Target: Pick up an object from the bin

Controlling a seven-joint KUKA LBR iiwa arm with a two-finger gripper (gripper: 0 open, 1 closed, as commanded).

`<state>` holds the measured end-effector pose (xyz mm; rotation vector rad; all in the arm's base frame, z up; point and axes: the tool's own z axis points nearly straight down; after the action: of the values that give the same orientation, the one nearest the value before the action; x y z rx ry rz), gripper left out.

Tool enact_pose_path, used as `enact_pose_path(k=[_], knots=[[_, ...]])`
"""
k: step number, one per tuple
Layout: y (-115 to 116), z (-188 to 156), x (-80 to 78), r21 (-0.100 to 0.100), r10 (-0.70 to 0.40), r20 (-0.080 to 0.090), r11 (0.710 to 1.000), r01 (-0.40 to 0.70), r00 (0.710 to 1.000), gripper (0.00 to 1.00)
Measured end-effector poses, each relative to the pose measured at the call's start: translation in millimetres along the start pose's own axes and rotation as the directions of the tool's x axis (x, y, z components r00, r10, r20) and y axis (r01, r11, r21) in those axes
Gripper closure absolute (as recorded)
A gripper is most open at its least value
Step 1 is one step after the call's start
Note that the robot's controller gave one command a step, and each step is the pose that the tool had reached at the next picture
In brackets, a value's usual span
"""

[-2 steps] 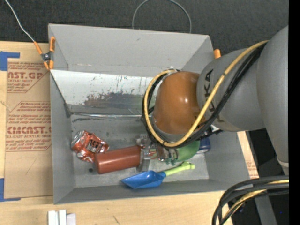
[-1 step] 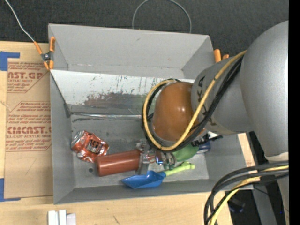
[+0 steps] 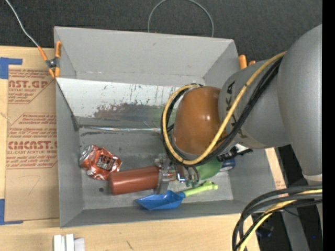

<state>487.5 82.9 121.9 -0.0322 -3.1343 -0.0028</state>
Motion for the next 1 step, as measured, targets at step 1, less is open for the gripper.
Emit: enact_pose_path(k=[1], knots=[[-7.7, 10.4, -23.5, -0.003, 0.020, 0.017, 1.000, -0.020, 1.000, 1.00]])
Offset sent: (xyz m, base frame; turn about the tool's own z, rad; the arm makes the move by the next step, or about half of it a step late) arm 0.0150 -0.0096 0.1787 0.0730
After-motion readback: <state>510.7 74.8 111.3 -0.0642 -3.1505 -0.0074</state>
